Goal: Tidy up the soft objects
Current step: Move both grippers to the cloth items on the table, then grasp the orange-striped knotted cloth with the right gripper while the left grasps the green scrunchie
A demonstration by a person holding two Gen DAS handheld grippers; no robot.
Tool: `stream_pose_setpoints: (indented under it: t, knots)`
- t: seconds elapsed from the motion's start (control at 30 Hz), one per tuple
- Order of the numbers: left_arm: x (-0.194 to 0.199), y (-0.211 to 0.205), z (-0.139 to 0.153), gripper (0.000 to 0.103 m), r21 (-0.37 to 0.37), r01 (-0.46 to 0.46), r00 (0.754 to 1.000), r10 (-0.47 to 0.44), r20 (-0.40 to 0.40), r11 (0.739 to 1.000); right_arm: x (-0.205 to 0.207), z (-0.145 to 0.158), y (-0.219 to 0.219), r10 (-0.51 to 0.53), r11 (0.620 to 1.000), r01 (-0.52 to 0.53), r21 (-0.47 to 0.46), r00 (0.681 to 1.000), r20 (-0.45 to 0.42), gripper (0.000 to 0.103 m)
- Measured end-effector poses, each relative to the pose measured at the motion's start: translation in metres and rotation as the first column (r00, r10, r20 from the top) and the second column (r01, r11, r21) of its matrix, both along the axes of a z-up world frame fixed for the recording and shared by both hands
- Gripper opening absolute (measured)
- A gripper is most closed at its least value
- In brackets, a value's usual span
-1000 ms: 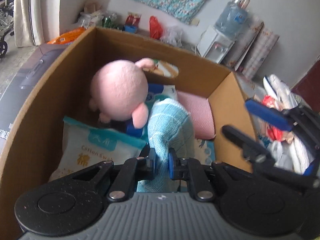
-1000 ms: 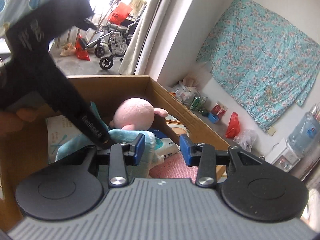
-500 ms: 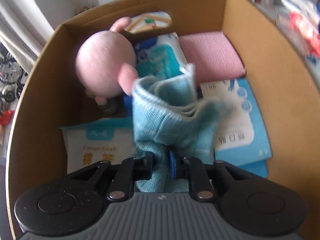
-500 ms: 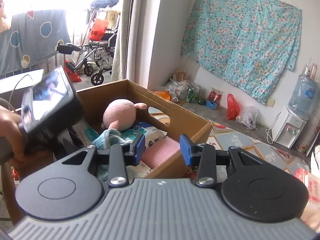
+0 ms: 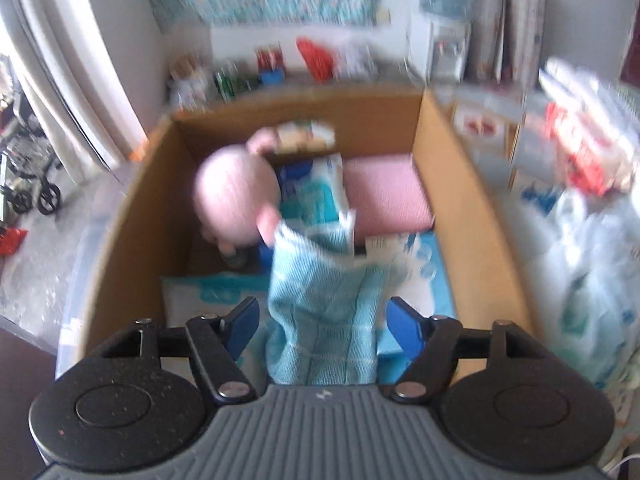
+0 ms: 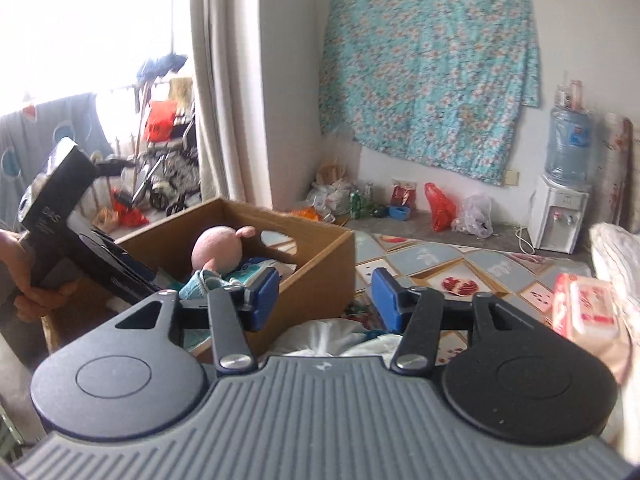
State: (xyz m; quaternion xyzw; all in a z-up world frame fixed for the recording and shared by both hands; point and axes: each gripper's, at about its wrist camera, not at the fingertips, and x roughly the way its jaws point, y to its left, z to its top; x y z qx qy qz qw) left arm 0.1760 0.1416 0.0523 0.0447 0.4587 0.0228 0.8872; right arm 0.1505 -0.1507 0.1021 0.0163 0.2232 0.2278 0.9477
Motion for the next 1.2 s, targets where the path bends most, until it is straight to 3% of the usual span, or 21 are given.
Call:
stream_pose_setpoints:
  t: [0.07, 0.13, 0.23, 0.37, 0.57, 0.8, 0.83, 0.93, 1.1, 1.2]
  knots:
    - [-0.022, -0.006, 0.022, 0.074, -0.006, 0.003, 0.994, -0.002, 0.105, 1.0, -0.024, 0.006, -0.03, -0.058, 0.997, 0.057, 0.046, 0.998, 0.015, 0.069]
    - [-0.053, -0.018, 0.044, 0.084, -0.006, 0.039, 0.974, -0.037, 0.226, 0.999, -0.049, 0.009, -0.058, -0.121, 0.989, 0.119, 0.085, 0.992, 0.025, 0.075]
    - [-0.099, -0.043, 0.06, 0.096, -0.014, 0.122, 0.918, -0.107, 0.383, 0.992, -0.085, 0.004, -0.097, -0.209, 0.97, 0.206, 0.128, 0.978, 0.012, 0.082]
    - [-0.15, -0.084, 0.052, 0.103, -0.08, 0.236, 0.853, -0.167, 0.495, 0.968, -0.124, -0.014, -0.135, -0.31, 0.935, 0.312, 0.171, 0.95, -0.038, 0.085]
    - [-0.191, -0.152, 0.018, 0.103, -0.181, 0.376, 0.83, -0.244, 0.502, 0.909, -0.174, -0.052, -0.153, -0.404, 0.89, 0.414, 0.191, 0.91, -0.09, 0.085]
    - [-0.186, -0.195, -0.053, 0.103, -0.414, 0.504, 0.852, -0.359, 0.381, 0.758, -0.204, -0.068, -0.155, -0.487, 0.856, 0.496, 0.144, 0.868, -0.098, 0.085]
    - [-0.186, -0.201, -0.062, 0.103, -0.432, 0.506, 0.855, -0.37, 0.363, 0.746, -0.208, -0.069, -0.159, -0.499, 0.849, 0.509, 0.143, 0.861, -0.101, 0.086]
    - [-0.186, -0.211, -0.079, 0.103, -0.437, 0.527, 0.842, -0.378, 0.384, 0.729, -0.218, -0.075, -0.172, -0.529, 0.826, 0.542, 0.151, 0.84, -0.124, 0.086]
    - [-0.182, -0.218, -0.08, 0.103, -0.448, 0.574, 0.809, -0.39, 0.441, 0.685, -0.222, -0.095, -0.19, -0.529, 0.81, 0.558, 0.182, 0.828, -0.186, 0.086]
    - [-0.177, -0.222, -0.086, 0.103, -0.4, 0.58, 0.798, -0.395, 0.455, 0.709, -0.208, -0.104, -0.193, -0.499, 0.823, 0.538, 0.184, 0.838, -0.22, 0.086]
